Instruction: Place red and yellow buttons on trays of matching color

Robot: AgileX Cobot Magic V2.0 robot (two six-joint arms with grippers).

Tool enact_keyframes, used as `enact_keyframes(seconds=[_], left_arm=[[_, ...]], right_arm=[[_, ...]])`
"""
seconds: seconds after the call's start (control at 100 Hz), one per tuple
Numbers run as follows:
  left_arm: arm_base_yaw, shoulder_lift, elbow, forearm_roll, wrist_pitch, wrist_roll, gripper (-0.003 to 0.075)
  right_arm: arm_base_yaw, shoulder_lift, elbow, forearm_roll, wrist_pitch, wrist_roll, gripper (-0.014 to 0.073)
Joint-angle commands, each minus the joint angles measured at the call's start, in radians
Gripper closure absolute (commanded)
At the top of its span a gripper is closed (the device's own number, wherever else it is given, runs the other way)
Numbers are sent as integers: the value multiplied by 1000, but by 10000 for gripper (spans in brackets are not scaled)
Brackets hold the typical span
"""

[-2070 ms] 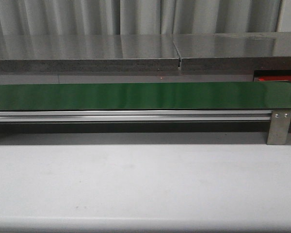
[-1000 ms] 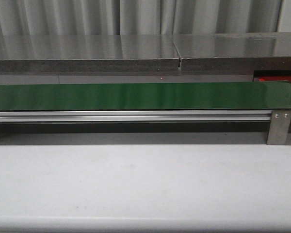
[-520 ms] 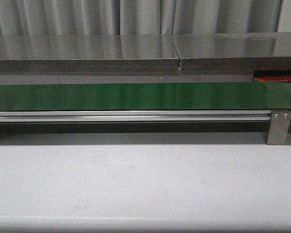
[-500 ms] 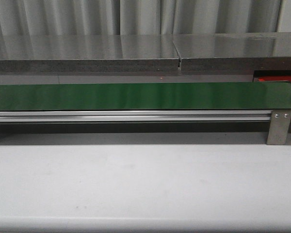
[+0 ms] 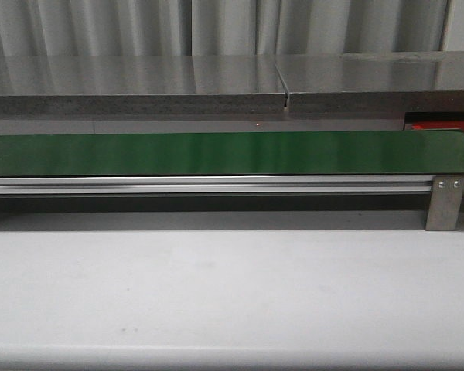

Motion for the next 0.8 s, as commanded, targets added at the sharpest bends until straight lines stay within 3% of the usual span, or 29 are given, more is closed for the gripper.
enact_keyframes(seconds=[0.0,0.58,0.68,0.79], left_arm=[[-5,-2,-27,-14,-68,2,739],[-5,-2,-27,-17,-60,2,729],[-5,-2,-27,-17,-54,2,628],[-5,-2,-27,-17,-51,2,405]], right_arm=[[2,-7,-24,28,-56,-7,711],[2,-7,-24,29,-47,-7,711],[2,-7,-24,29,-47,-7,711],[2,-7,-24,29,-47,-7,711]])
